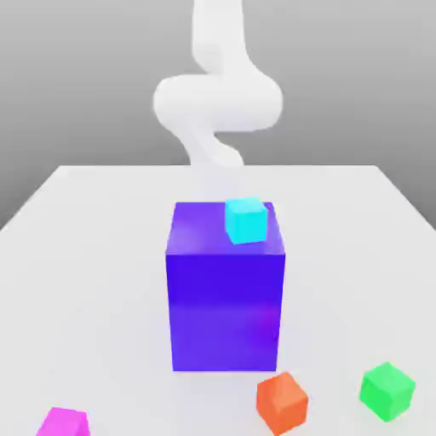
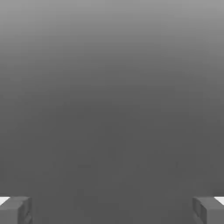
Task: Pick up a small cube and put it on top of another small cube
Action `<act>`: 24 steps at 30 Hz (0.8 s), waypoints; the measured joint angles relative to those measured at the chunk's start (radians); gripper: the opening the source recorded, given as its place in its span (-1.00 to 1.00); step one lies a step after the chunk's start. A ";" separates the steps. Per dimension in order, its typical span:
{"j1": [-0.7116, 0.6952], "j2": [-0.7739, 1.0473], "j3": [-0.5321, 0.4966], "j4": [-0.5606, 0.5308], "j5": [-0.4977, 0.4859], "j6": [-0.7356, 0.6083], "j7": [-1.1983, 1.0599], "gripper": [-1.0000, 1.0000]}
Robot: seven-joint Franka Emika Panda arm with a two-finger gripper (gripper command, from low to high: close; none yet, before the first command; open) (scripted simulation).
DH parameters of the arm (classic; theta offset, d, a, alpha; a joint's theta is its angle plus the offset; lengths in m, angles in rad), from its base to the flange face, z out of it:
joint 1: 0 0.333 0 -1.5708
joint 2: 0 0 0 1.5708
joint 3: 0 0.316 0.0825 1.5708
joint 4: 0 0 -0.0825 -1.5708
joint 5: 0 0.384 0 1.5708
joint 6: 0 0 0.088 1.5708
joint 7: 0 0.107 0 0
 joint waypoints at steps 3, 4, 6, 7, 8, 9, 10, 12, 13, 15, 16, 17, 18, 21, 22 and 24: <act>0.009 0.114 -0.041 0.008 0.021 0.028 -0.035 0.00; 0.012 0.150 -0.054 0.010 0.029 0.038 -0.047 0.00; 0.016 0.223 -0.080 0.015 0.045 0.056 -0.072 0.00; 0.017 0.259 -0.092 0.017 0.053 0.065 -0.085 0.00; 0.018 0.295 -0.103 0.020 0.063 0.074 -0.098 0.00; 0.019 0.331 -0.115 0.022 0.072 0.083 -0.111 0.00; 0.019 0.368 -0.126 0.025 0.082 0.092 -0.124 0.00; 0.017 0.440 -0.146 0.029 0.102 0.109 -0.152 0.00; 0.017 0.477 -0.156 0.032 0.112 0.118 -0.165 0.00; 0.012 0.550 -0.173 0.037 0.133 0.136 -0.193 0.00; 0.008 0.586 -0.180 0.039 0.143 0.144 -0.207 0.00; 0.001 0.623 -0.186 0.042 0.153 0.153 -0.220 0.00; -0.006 0.659 -0.191 0.044 0.163 0.162 -0.233 0.00; -0.032 0.767 -0.199 0.051 0.186 0.189 -0.269 0.00; -0.039 0.803 -0.201 0.054 0.192 0.199 -0.280 0.00; -0.053 0.874 -0.205 0.058 0.200 0.218 -0.299 0.00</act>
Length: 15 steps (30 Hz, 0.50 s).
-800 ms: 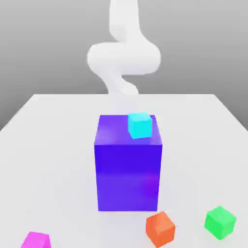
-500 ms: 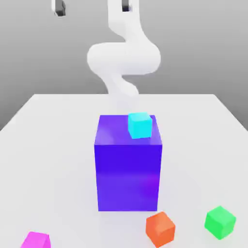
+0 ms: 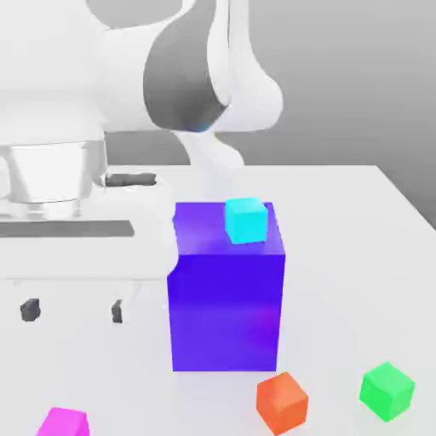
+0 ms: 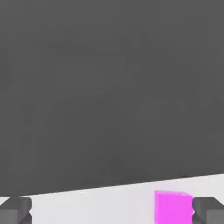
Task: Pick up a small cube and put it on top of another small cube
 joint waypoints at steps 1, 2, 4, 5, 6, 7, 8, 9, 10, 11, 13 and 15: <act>-0.007 0.035 -0.002 0.002 0.002 0.010 -0.008 0.00; -0.015 0.070 -0.005 0.004 0.004 0.020 -0.016 0.00; -0.030 0.140 -0.012 0.008 0.003 0.040 -0.029 0.00; -0.037 0.174 -0.016 0.010 0.001 0.050 -0.034 0.00; -0.045 0.208 -0.020 0.012 -0.001 0.060 -0.039 0.00; -0.053 0.243 -0.017 0.017 0.003 0.078 -0.046 0.00; -0.063 0.279 -0.009 0.024 0.012 0.100 -0.055 0.00; -0.073 0.315 0.003 0.032 0.024 0.125 -0.065 0.00; -0.085 0.352 0.017 0.040 0.037 0.152 -0.074 0.00; -0.097 0.385 0.031 0.048 0.049 0.177 -0.083 -1.00; -0.097 0.385 0.031 0.048 0.049 0.177 -0.083 -1.00; -0.097 0.385 0.031 0.048 0.049 0.176 -0.084 -1.00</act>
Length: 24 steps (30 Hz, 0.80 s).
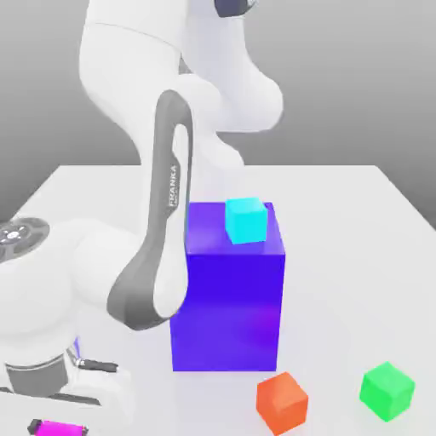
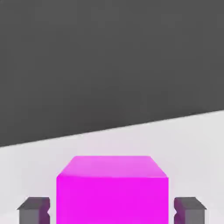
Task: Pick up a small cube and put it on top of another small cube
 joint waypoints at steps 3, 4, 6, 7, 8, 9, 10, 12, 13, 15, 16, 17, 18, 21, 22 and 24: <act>-0.002 0.007 0.002 0.001 0.002 0.004 -0.002 -1.00; 0.005 -0.017 -0.007 -0.004 -0.007 -0.013 0.005 -1.00; 0.024 -0.080 -0.032 -0.020 -0.034 -0.061 0.024 -1.00; 0.037 -0.113 -0.037 -0.029 -0.049 -0.084 0.031 -1.00; 0.065 -0.137 -0.021 -0.041 -0.066 -0.096 0.026 -1.00; 0.092 -0.155 -0.003 -0.052 -0.081 -0.103 0.019 -1.00; 0.117 -0.171 0.017 -0.064 -0.095 -0.107 0.011 -1.00; 0.168 -0.201 0.057 -0.089 -0.122 -0.111 -0.006 -1.00; 0.193 -0.217 0.077 -0.102 -0.136 -0.113 -0.014 -1.00; 0.244 -0.249 0.119 -0.130 -0.164 -0.115 -0.031 -1.00; 0.271 -0.266 0.141 -0.145 -0.179 -0.115 -0.040 -1.00; 0.297 -0.284 0.163 -0.161 -0.194 -0.115 -0.048 -1.00; 0.324 -0.302 0.186 -0.177 -0.210 -0.115 -0.057 -1.00; 0.408 -0.322 0.257 -0.210 -0.259 -0.098 -0.082 -1.00; 0.439 -0.305 0.278 -0.211 -0.280 -0.079 -0.086 -1.00; 0.501 -0.234 0.304 -0.201 -0.331 -0.016 -0.083 1.00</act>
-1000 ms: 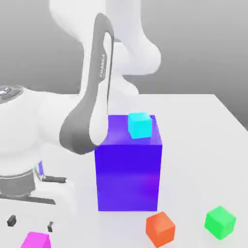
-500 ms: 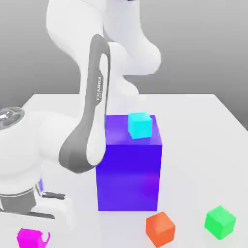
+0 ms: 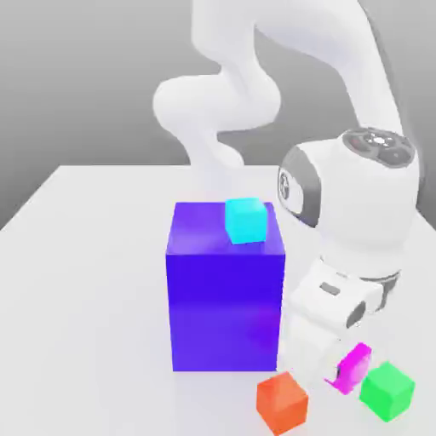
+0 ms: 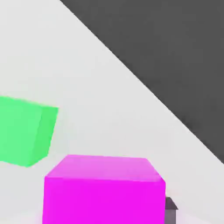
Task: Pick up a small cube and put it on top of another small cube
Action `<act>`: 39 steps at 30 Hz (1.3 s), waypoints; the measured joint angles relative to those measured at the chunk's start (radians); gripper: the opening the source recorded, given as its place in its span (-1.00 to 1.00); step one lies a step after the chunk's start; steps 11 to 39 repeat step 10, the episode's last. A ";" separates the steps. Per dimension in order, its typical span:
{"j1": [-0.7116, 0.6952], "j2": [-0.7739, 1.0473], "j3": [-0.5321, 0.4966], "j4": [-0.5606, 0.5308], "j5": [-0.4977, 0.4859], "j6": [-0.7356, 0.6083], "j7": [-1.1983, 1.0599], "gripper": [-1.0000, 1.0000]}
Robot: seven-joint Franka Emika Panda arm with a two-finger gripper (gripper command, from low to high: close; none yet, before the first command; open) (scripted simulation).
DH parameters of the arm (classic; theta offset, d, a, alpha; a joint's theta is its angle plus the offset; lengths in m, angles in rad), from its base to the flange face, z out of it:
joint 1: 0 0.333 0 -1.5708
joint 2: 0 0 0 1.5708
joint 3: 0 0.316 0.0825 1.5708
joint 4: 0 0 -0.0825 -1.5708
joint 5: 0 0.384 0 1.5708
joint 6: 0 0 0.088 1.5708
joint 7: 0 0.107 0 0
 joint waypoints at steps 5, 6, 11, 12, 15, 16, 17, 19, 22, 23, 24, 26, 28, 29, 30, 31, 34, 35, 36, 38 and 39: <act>0.000 0.000 0.000 0.000 0.000 0.000 0.000 1.00; 0.014 0.018 0.004 0.003 -0.012 0.016 0.002 1.00; 0.015 -0.075 0.026 -0.001 0.007 -0.072 -0.019 1.00; 0.015 -0.075 0.026 -0.001 0.007 -0.072 -0.019 1.00; 0.015 -0.075 0.026 -0.001 0.007 -0.072 -0.019 1.00; 0.015 -0.075 0.026 -0.001 0.007 -0.072 -0.019 1.00; 0.015 -0.075 0.026 -0.001 0.007 -0.072 -0.019 1.00; 0.015 -0.075 0.026 -0.001 0.007 -0.072 -0.019 1.00; 0.015 -0.075 0.026 -0.001 0.007 -0.072 -0.019 1.00; 0.015 -0.075 0.026 -0.001 0.007 -0.072 -0.019 1.00; 0.015 -0.075 0.026 -0.001 0.007 -0.072 -0.019 1.00; 0.015 -0.075 0.026 -0.001 0.007 -0.072 -0.019 1.00; 0.015 -0.075 0.026 -0.001 0.007 -0.072 -0.019 1.00; 0.015 -0.075 0.026 -0.001 0.007 -0.072 -0.019 1.00; 0.015 -0.075 0.026 -0.001 0.007 -0.072 -0.019 1.00; 0.015 -0.075 0.026 -0.001 0.007 -0.072 -0.019 1.00; 0.015 -0.075 0.026 -0.001 0.007 -0.072 -0.019 1.00; 0.015 -0.075 0.026 -0.001 0.007 -0.072 -0.019 1.00; 0.015 -0.075 0.026 -0.001 0.007 -0.072 -0.019 1.00; 0.015 -0.075 0.026 -0.001 0.007 -0.072 -0.019 1.00; 0.015 -0.075 0.026 -0.001 0.007 -0.072 -0.019 1.00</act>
